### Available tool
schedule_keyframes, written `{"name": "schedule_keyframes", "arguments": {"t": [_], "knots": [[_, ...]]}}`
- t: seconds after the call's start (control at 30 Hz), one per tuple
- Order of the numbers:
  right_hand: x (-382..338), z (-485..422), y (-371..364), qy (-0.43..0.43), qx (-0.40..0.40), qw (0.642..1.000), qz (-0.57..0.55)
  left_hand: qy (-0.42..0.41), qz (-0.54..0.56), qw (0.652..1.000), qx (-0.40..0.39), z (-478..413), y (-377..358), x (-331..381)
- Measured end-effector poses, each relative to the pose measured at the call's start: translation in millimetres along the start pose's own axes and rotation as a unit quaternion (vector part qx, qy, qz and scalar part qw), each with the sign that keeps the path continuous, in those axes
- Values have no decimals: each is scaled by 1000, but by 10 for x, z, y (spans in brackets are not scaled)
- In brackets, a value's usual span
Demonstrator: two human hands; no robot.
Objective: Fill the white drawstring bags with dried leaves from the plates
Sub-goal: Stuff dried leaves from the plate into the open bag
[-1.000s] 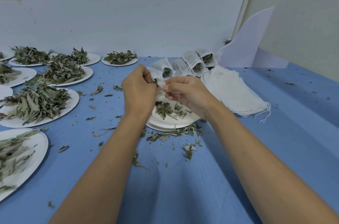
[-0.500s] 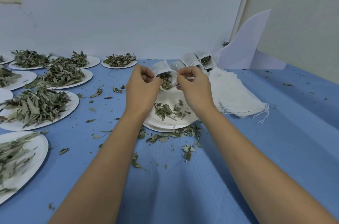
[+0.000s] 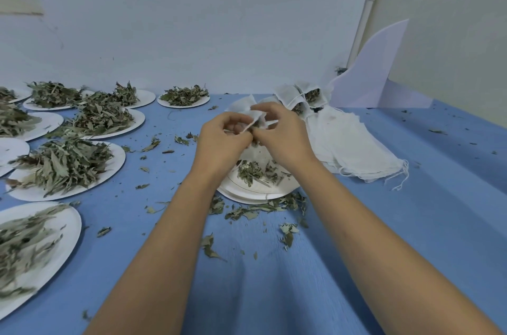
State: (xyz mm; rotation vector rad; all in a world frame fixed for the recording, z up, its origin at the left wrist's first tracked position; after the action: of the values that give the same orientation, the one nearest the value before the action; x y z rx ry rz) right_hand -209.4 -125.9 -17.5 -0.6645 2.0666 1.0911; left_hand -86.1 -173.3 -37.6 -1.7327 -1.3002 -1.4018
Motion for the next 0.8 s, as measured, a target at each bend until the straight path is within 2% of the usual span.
{"name": "schedule_keyframes", "arguments": {"t": [0.1, 0.27, 0.37, 0.47, 0.53, 0.67, 0.8], "knots": [[-28, -105, -3, -10, 10, 996, 89, 23, 42, 999, -6, -1, -26, -23], [-40, -219, -60, -38, 7, 988, 151, 29, 36, 999, 18, -2, 18, -46], [-77, -175, -49, -41, -2, 995, 86, -26, -76, 994, 72, 2, 112, 48], [-4, -87, -83, -96, -48, 987, -117, -61, -141, 981, 116, 25, 163, 126], [44, -55, -123, -118, -56, 972, -197, -62, -139, 981, 123, 37, 165, 135], [109, -88, -60, -119, 11, 989, -90, -55, -90, 990, 90, 39, 102, 146], [126, -141, -14, -117, 45, 991, -55, -27, -50, 997, 58, 8, 65, 103]]}}
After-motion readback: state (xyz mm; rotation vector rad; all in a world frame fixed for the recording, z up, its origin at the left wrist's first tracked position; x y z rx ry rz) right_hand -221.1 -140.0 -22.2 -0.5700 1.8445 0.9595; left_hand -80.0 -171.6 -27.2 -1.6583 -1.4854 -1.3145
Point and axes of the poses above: each hand's wrist, its own z-axis away from the middle knuckle, its own y-axis out of the back of the hand, x = y × z, the point moved 8 cm from there along -z, towards the middle knuckle, and after that the axes turned 6 degrees about -x, right-handed, at the moved point
